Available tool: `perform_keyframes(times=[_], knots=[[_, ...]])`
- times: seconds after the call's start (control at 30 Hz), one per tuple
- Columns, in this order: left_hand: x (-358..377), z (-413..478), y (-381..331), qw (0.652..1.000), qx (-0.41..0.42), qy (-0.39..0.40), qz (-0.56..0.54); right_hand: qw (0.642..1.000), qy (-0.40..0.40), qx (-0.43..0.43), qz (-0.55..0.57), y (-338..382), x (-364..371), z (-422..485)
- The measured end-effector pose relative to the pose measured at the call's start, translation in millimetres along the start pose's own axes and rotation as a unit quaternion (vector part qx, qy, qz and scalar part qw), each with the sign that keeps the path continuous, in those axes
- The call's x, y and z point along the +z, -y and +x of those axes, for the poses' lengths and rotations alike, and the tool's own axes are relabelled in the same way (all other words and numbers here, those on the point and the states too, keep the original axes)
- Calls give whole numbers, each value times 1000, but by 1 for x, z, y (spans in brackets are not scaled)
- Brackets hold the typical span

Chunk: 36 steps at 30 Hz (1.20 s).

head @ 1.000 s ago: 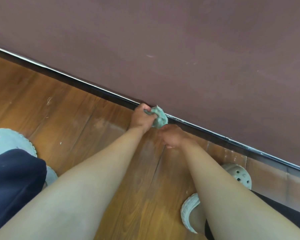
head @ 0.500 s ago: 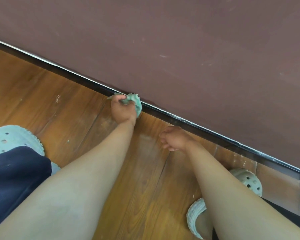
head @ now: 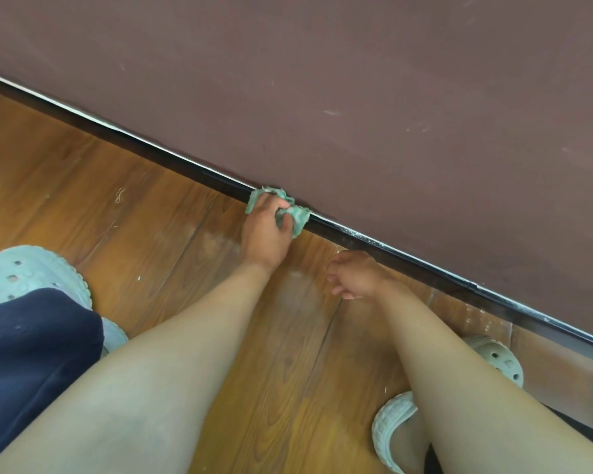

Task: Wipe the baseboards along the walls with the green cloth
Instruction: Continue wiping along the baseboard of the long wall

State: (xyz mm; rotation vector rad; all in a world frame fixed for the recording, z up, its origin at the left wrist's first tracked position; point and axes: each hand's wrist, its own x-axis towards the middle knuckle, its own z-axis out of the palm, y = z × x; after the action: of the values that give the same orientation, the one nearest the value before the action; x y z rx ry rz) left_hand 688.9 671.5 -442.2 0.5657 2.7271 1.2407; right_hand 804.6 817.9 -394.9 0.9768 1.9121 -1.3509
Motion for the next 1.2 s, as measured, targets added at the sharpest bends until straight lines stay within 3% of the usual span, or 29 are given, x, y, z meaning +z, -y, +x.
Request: perform_keyframes(times=[0.13, 0.37, 0.7, 0.9, 1.03, 1.2], knots=[[-3, -2, -7, 998, 18, 20, 50, 1000, -14, 1, -14, 3, -1, -1], [10, -10, -26, 975, 140, 146, 91, 998, -14, -12, -66, 11, 5, -7], [11, -7, -30, 981, 95, 110, 131, 997, -48, 5, -67, 1, -8, -9], [26, -24, -50, 945, 209, 212, 139, 988, -45, -6, -148, 8, -4, -17], [28, -31, -50, 944, 193, 205, 170, 986, -35, -16, -162, 0, -9, -15], [21, -38, -25, 948, 176, 209, 162, 994, -46, -6, -97, -12, -15, -11]])
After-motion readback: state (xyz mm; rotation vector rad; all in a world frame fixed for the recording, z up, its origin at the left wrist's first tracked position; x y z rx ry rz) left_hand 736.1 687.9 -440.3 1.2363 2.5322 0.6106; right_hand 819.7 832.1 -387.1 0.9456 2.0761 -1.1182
